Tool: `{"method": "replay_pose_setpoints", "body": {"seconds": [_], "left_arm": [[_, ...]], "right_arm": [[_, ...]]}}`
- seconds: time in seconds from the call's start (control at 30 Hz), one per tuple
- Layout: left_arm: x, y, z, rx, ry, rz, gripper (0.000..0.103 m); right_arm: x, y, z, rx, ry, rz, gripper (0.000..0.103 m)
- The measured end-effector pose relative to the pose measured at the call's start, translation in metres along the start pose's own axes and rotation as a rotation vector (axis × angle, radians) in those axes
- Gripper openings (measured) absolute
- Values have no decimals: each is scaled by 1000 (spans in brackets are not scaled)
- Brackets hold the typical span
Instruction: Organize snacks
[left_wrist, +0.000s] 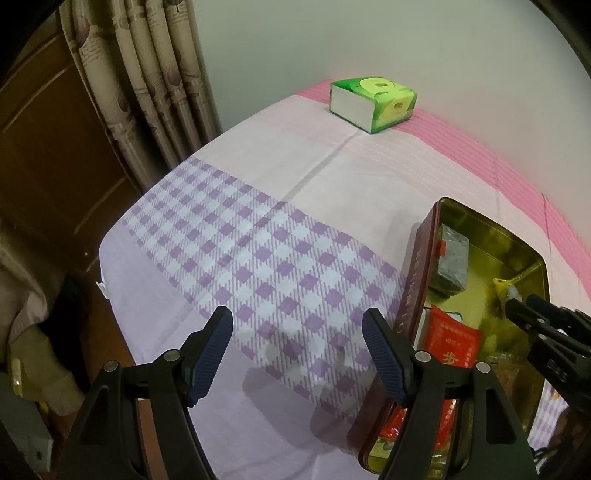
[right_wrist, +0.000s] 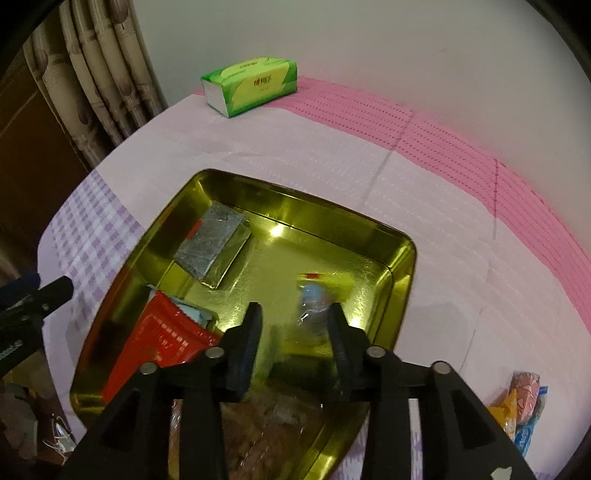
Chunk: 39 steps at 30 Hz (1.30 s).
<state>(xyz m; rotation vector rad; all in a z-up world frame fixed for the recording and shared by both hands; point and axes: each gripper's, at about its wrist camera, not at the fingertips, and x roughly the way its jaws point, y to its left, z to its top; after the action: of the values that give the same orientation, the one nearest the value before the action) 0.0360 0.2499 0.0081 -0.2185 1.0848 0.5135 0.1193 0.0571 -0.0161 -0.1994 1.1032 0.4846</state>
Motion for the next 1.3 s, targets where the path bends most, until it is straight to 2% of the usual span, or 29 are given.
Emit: {"method": "replay_pose_setpoints", "body": {"seconds": [0.23,0.4,0.53,0.73,0.97,1.17,1.3], "left_arm": [[-1,-5,-2,10,3,-2,73],[-3,-8,-3,22,-8,3,73],[-3,-11,-4,30,-7,2,73],[-5,-17,-6,50,-13,3,73],[-8,-26,-10,82,-26,3,73],[-8,-30,-11,97,-27,0,73],[-7,-29,-11,96,-28,9,73]], "right_arm": [[-35,-2,-12,17,-65,24,43],[-58,-20,-27,58,-103,24,43],[-75,-53,-46,120,-117,-25,43],[-91,-129,-80,274,-96,-118,44],[-88,-187,-125,399,-44,-188,44],[-68,-203,-142,460,-15,-162,44],[-55,-202,-141,464,-13,-150,44]]}}
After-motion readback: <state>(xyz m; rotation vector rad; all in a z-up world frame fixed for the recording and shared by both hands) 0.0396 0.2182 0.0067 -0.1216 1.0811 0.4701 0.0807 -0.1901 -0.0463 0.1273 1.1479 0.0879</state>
